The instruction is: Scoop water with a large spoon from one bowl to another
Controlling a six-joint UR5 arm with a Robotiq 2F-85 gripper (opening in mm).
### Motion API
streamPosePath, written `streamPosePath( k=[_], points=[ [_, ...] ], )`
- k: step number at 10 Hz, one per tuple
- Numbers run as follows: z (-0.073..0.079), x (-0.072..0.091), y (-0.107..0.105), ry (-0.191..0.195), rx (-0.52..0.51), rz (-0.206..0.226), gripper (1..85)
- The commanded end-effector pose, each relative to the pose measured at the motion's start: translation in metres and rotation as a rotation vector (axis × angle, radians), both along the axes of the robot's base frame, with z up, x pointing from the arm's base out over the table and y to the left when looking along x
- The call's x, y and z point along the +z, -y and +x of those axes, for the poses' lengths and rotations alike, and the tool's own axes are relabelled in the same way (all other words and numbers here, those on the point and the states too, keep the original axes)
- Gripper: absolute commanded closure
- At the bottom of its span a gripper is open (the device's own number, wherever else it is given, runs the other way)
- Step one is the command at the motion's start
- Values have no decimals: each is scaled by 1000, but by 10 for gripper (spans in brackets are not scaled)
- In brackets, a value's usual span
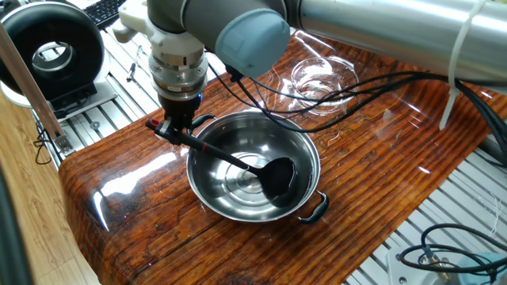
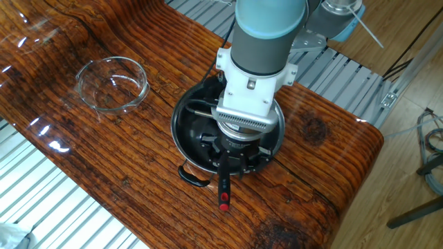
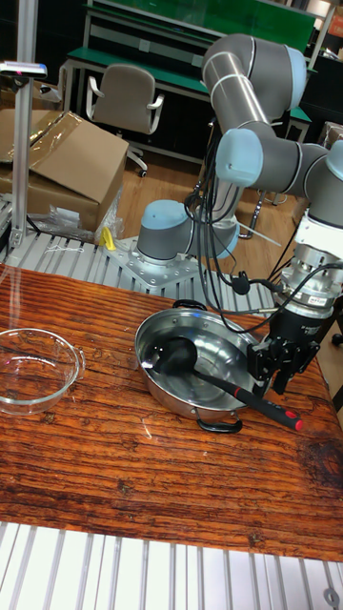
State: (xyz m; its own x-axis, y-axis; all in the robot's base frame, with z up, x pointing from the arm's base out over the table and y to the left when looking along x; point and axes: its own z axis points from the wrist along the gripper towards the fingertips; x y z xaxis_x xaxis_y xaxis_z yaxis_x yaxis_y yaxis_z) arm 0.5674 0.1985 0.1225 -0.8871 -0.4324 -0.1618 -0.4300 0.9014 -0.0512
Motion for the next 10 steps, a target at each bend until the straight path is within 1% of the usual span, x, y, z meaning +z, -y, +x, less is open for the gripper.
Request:
streamPosePath(
  k=[1,2,5,10],
  points=[
    [11,5,0,-18,16,-2,427],
    [14,5,-2,-22,19,0,427],
    [29,3,-1,-33,37,-12,430],
    [35,-10,-1,-34,50,-23,430]
  ],
)
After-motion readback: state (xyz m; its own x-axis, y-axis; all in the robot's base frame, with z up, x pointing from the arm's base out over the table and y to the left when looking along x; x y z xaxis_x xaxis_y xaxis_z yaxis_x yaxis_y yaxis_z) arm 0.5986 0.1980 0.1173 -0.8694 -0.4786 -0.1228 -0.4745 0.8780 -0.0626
